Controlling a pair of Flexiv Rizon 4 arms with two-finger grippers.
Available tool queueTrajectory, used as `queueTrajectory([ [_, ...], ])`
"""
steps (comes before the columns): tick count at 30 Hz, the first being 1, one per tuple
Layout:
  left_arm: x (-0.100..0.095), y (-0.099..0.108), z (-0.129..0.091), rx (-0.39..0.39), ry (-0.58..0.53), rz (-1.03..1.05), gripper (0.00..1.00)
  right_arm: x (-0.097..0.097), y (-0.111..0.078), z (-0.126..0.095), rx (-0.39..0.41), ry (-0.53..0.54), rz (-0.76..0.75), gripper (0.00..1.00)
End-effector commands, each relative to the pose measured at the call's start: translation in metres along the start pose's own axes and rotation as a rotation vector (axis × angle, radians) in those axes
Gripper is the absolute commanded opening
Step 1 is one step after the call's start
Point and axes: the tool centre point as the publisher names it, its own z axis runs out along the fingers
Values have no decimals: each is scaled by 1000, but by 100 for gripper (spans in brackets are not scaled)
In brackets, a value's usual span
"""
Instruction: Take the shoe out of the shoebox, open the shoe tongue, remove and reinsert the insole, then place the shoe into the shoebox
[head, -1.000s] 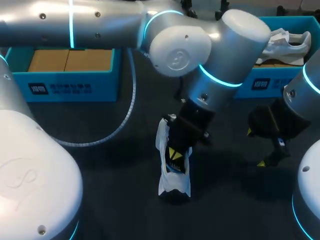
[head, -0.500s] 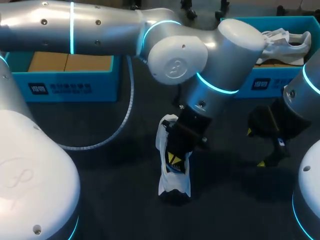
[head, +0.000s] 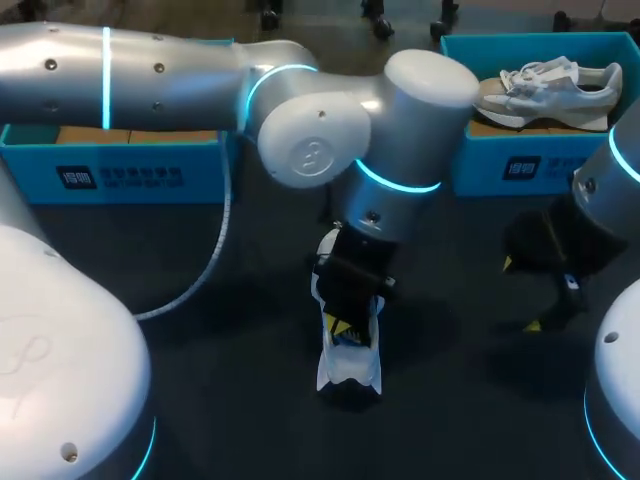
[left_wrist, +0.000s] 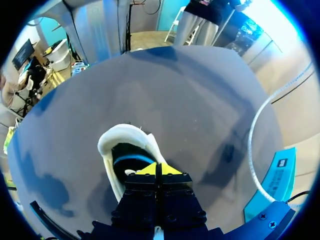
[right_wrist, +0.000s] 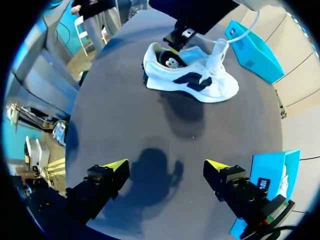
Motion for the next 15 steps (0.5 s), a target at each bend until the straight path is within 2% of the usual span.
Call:
queueTrajectory([
  [1,2,-2,7,-14,-49,-8,0,6,-14,-6,-13,-14,-9,100],
  [8,-6,-2,7,1,-39,-24,0,8,-21,-6,-27,-7,-22,100],
  [15,-15,0,24,40,-2,-102,0,8,-21,-6,-27,-7,-22,100],
])
